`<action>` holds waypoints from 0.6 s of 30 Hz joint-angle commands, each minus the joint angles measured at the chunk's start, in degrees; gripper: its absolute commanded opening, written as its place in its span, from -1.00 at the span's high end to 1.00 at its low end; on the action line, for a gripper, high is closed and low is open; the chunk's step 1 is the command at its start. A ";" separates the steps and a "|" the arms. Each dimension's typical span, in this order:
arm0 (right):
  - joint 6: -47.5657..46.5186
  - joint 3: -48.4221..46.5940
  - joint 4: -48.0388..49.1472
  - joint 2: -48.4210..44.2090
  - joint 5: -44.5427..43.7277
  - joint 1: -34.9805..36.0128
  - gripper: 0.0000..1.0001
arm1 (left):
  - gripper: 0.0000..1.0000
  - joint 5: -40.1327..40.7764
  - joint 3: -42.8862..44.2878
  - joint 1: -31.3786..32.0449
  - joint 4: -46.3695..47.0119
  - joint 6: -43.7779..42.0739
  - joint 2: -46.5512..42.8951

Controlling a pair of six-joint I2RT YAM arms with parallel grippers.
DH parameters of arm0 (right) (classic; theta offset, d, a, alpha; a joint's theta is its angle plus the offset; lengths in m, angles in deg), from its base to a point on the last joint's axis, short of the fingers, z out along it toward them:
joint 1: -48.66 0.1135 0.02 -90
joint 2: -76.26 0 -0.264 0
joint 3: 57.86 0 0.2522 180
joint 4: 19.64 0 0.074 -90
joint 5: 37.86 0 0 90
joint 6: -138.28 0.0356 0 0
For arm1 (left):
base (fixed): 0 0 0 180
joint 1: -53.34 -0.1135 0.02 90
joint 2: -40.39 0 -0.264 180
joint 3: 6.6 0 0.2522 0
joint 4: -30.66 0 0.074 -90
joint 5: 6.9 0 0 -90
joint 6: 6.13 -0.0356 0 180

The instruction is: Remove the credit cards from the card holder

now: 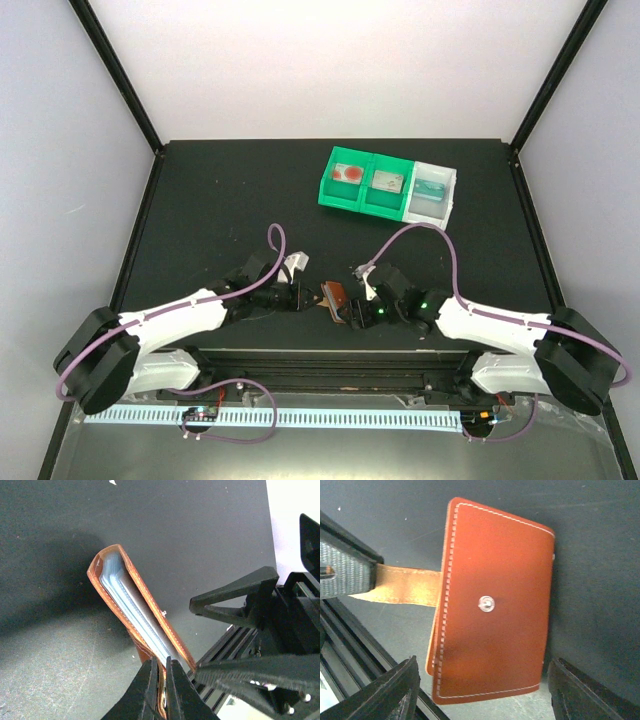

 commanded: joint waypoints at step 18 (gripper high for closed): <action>-1.88 -4.13 -6.18 0.45 -11.11 0.80 0.00 | 0.97 0.92 0.68 -0.01 -1.10 -0.62 -0.50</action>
